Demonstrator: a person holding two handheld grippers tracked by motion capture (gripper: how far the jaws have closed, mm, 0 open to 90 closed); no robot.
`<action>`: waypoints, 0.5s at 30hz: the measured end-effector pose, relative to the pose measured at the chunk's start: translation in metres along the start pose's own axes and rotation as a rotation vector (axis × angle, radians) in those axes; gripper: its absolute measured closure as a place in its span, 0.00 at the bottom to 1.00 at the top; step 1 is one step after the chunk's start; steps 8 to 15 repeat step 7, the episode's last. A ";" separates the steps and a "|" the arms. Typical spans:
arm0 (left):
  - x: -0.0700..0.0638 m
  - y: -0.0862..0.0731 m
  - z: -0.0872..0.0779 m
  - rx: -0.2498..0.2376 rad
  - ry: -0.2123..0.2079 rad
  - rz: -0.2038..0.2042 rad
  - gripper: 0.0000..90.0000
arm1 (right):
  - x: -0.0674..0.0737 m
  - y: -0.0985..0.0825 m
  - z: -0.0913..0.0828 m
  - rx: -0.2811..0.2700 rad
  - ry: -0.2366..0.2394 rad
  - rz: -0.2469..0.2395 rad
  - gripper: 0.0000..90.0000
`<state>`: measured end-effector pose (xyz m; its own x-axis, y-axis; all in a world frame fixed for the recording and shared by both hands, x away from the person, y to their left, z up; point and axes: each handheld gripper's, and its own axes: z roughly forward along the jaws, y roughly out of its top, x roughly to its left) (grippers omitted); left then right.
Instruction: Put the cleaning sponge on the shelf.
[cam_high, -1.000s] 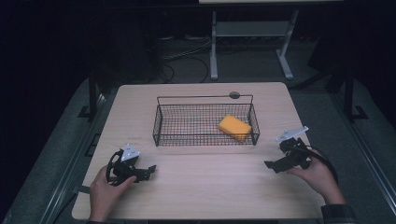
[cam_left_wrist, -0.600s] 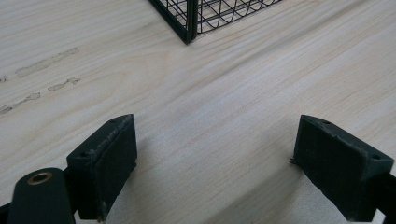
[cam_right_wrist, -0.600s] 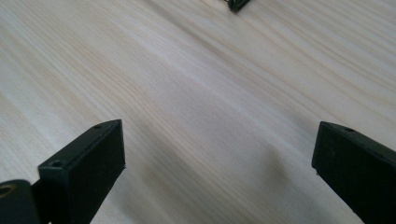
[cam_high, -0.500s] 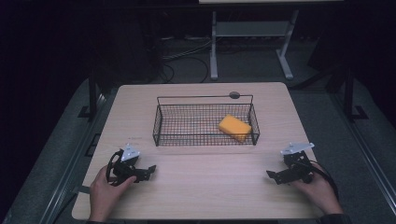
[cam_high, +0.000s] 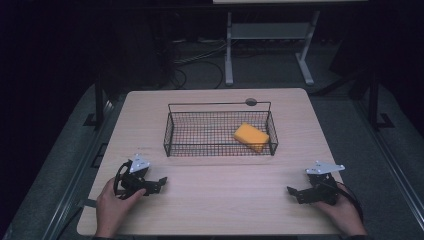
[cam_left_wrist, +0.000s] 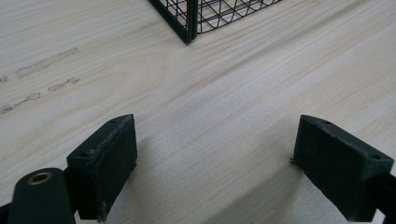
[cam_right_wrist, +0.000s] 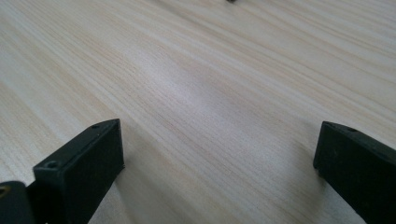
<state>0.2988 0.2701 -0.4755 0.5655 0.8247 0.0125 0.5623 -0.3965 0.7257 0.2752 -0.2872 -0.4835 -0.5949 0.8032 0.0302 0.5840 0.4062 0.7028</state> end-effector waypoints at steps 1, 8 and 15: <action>0.000 0.000 0.000 0.000 0.000 0.000 0.14 | 0.000 0.000 0.000 0.000 -0.001 0.000 0.01; 0.000 0.000 0.000 0.000 0.000 0.000 0.14 | 0.000 0.000 0.000 0.000 -0.002 0.001 0.01; 0.000 0.000 0.000 0.000 0.000 0.000 0.14 | 0.000 0.000 0.000 0.000 -0.002 0.001 0.01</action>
